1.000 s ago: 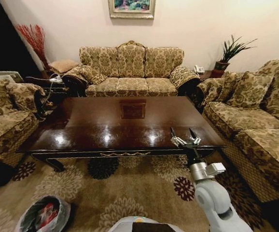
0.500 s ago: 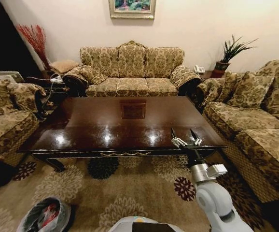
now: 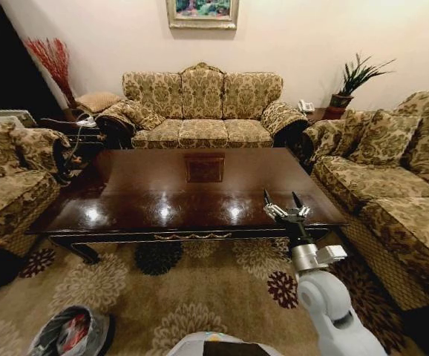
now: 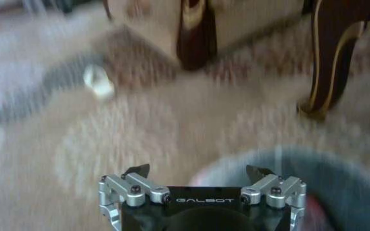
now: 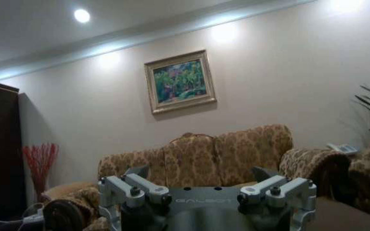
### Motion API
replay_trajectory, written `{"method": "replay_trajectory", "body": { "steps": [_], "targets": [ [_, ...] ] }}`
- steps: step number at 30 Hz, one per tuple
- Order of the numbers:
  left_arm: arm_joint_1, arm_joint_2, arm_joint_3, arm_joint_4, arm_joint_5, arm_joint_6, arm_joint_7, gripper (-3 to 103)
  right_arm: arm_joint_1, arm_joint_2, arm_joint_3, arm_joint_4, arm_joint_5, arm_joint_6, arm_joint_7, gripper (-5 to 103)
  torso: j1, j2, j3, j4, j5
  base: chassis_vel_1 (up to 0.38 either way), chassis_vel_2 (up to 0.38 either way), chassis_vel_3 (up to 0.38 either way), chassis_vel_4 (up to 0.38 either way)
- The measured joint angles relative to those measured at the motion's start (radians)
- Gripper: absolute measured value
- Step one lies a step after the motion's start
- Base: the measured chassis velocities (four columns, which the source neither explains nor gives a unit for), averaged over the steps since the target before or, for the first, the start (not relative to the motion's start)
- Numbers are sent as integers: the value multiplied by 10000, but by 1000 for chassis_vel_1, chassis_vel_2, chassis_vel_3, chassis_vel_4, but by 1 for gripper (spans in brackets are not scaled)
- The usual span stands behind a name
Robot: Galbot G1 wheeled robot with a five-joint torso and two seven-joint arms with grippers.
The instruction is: Move to the front of the table and place the trash on the table into the trash bin.
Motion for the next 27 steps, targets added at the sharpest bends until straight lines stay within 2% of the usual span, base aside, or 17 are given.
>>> {"method": "replay_trajectory", "body": {
  "steps": [1, 2, 3, 5, 6, 7, 9, 10, 11, 14, 15, 17, 18, 19, 21, 25, 27],
  "targets": [
    [0, 0, 0, 0, 0, 0, 0, 98, 0, 0, 0, 0, 0, 0, 0, 100, 0, 0, 0, 0, 0, 0, 0, 0, 0],
    [52, 0, -69, -375, 33, -498, 24, 100, -18, 0, -1, 12, 2, 0, -2, 100, 0, 0, 0, 0, 1, 0, 0, 0, 0],
    [123, 5, -211, -1121, -28, -987, 169, 100, -55, -11, 5, 44, 2, -4, 0, 100, 0, 0, -1, -1, 4, 0, 0, 0, 0],
    [168, 102, -395, -2602, -531, -1598, 402, 100, -248, -118, 12, 196, -14, -7, 57, 100, 0, 0, 0, -3, 12, 0, 0, 0, 0],
    [163, 211, -527, -3735, -898, -1714, 479, 100, -489, -233, 35, 348, -11, 2, 76, 100, 1, -1, 0, -5, 15, 0, 0, 0, 0],
    [163, 211, -527, -3735, -898, -1714, 479, 100, -489, -233, 35, 348, -11, 2, 76, 100, 1, -1, 0, -5, 15, 0, 0, 0, 0],
    [179, 401, -756, -5493, -1387, -1411, 655, 100, -1017, -409, 269, 664, 2, 13, 68, 100, 2, -1, 0, -9, 8, 0, 0, 0, 0],
    [218, 545, -857, -6508, -1697, -1073, 769, 100, -1246, -433, 425, 841, -52, 18, 65, 100, 2, -1, 0, -14, 17, 0, 0, 0, 0],
    [218, 545, -857, -6508, -1697, -1073, 769, 100, -1246, -433, 425, 841, -52, 18, 65, 100, 2, -1, 0, -14, 17, 0, 0, 0, 0],
    [277, 1017, -920, -8975, -2518, 244, 946, 100, -1684, -286, 691, 1267, -463, -13, 69, 100, 1, -1, 0, -6, 8, 0, 0, 0, 0],
    [277, 1017, -920, -8975, -2518, 244, 946, 100, -1684, -286, 691, 1267, -463, -13, 69, 100, 1, -1, 0, -6, 8, 0, 0, 0, 0],
    [226, 1334, -743, -10483, -2637, 1212, 933, 100, -2114, -116, 801, 1595, -738, -139, 72, 100, 2, -1, 0, -10, 9, 0, 0, 0, 0],
    [230, 1355, -680, -10932, -2621, 1489, 928, 100, -2260, -63, 827, 1680, -830, -189, 80, 100, 2, -1, 0, -13, 7, 0, 0, 0, 0],
    [230, 1355, -680, -10932, -2621, 1489, 928, 100, -2260, -63, 827, 1680, -830, -189, 80, 100, 2, -1, 0, -13, 7, 0, 0, 0, 0],
    [477, 1095, -482, -11858, -2539, 1971, 826, 100, -2697, 97, 933, 1827, -1110, -361, 157, 100, 1, -1, 0, -3, 12, 0, 0, 0, 0],
    [920, 543, 54, -12229, -1898, 2003, 872, 100, -3594, 688, 1134, 2015, -1457, -436, 285, 100, 0, -1, -1, -6, 8, 0, 0, 0, 0],
    [983, 456, 113, -12230, -1840, 2000, 914, 100, -3681, 764, 1122, 2032, -1491, -439, 292, 100, -1, -1, -1, -7, 8, 0, 0, 0, 0]
  ]
}}
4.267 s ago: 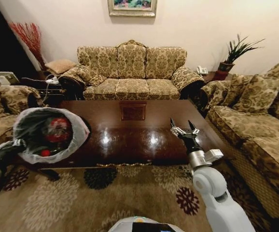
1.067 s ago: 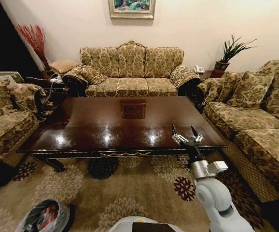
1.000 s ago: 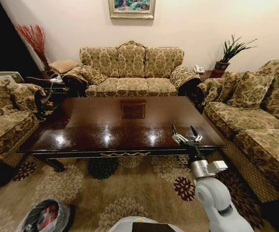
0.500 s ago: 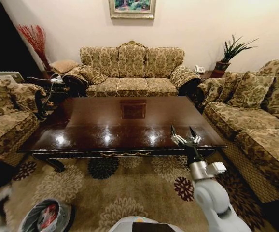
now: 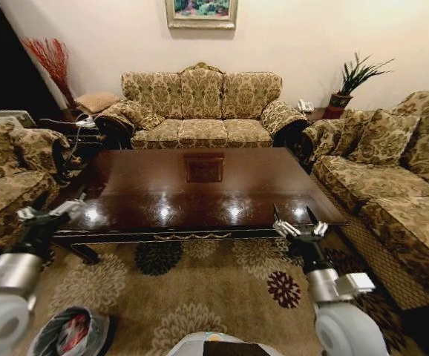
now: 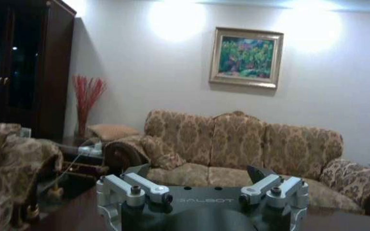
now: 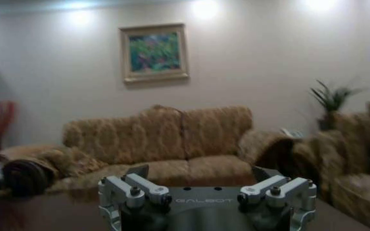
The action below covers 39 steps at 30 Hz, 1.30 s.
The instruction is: Move to the front of the table and place the trash on the table into the trash bin.
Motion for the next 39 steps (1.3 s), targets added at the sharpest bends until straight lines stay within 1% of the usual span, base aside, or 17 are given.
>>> {"method": "replay_trajectory", "body": {
  "steps": [1, 3, 5, 6, 13, 16, 19, 22, 39],
  "targets": [
    [145, -193, 142, 1, 98, -7, 78, 100, -268, 238, -122, 50, -180, 12, 3, 100, 0, 0, 0, 3, -3, 0, 0, 0, 0],
    [191, -234, 190, 2, 140, -16, 108, 100, -350, 312, -183, 54, -268, 36, 1, 100, 0, 0, 0, 3, -3, 0, 0, 0, 0],
    [421, -401, 378, 53, 409, -130, 347, 100, -641, 644, -563, 55, -752, 134, -36, 100, 0, 0, 0, 3, -2, 0, 0, 0, 0],
    [443, -451, 407, 74, 444, -134, 407, 100, -661, 704, -648, 55, -811, 143, -62, 100, 0, 0, 0, 3, -1, 0, 0, 0, 0],
    [480, -630, 401, 133, 552, -12, 583, 100, -691, 706, -832, 131, -919, 150, -202, 100, 0, 0, 0, 2, 0, 0, 0, 0, 0],
    [546, -783, 454, 155, 757, 85, 663, 100, -678, 704, -833, 133, -925, 158, -227, 100, 0, 0, 1, 3, 0, 0, 0, 0, 0],
    [639, -1007, 591, 174, 1206, 254, 793, 100, -634, 749, -852, 134, -941, 166, -248, 100, 0, 0, 1, 3, 0, 0, 0, 0, 0],
    [673, -1069, 657, 188, 1351, 297, 846, 100, -613, 766, -854, 122, -947, 166, -277, 100, 0, 0, 1, 3, 0, 0, 0, 0, 0],
    [667, -1064, 662, 214, 1356, 300, 852, 100, -591, 759, -854, 90, -948, 167, -291, 100, 1, 0, 1, 3, 0, 0, 0, 0, 0]
  ]
}}
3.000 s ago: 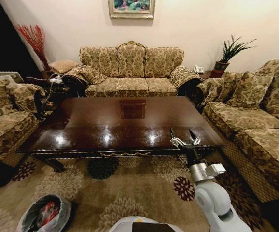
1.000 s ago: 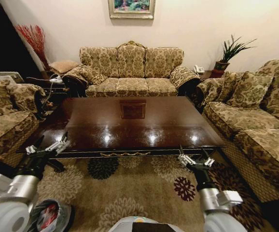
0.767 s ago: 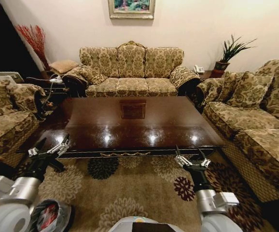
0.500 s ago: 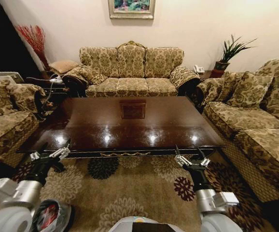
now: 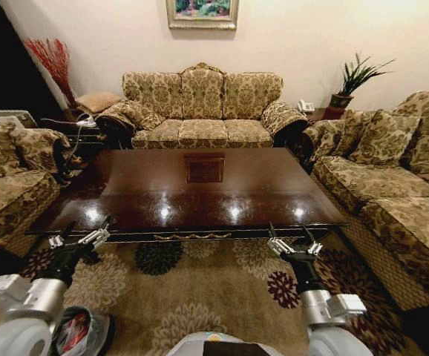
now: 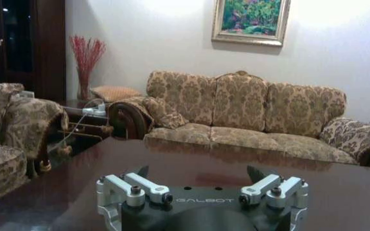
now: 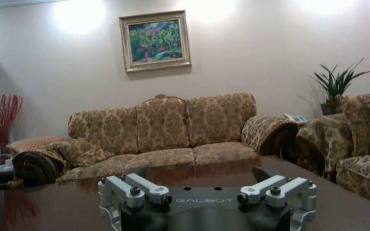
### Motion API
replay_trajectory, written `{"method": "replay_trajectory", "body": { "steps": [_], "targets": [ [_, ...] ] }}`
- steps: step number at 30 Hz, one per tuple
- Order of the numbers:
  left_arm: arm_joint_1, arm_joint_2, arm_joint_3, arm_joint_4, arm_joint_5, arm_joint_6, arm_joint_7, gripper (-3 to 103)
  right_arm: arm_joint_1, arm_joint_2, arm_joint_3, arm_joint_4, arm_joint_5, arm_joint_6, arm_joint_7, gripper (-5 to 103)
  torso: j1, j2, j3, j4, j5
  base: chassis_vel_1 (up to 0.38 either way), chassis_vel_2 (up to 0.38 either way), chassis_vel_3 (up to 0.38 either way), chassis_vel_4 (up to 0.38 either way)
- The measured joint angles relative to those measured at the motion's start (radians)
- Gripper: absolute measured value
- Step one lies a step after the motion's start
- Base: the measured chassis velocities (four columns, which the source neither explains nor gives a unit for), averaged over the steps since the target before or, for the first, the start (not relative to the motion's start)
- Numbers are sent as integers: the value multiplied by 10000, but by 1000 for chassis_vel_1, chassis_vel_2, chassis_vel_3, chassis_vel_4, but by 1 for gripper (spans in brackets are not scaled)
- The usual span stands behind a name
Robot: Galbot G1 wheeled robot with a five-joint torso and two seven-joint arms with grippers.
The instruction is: Move to the front of the table and place the trash on the table into the trash bin.
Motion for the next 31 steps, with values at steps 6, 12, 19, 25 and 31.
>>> {"method": "replay_trajectory", "body": {
  "steps": [6, 12, 19, 25, 31],
  "targets": [
    [-3, 2, -2, 4, -4, -2, -1, 100, 3, -2, 2, -4, 2, 2, 0, 100, 0, 0, 0, 0, 0, 0, 0, 0, 0],
    [-4, 6, -7, 9, -8, -6, -3, 100, 7, -4, 2, -8, 5, 3, 0, 100, 0, 0, 0, 0, 0, 0, 0, 0, 0],
    [-5, 9, -7, 10, -12, -10, -6, 100, 8, -4, 3, -13, 7, 4, 2, 100, 0, 0, 0, 0, 0, 0, 0, 0, 0],
    [-5, 10, -7, 11, -14, -15, -9, 100, 8, -5, 3, -14, 9, 3, 4, 100, 0, 0, 0, 0, 0, 0, 0, 0, 0],
    [-6, 10, -8, 11, -15, -15, -12, 100, 8, -5, 3, -14, 12, 4, 4, 100, 0, 0, 0, 0, 0, 0, 0, 0, 0]
  ]
}}
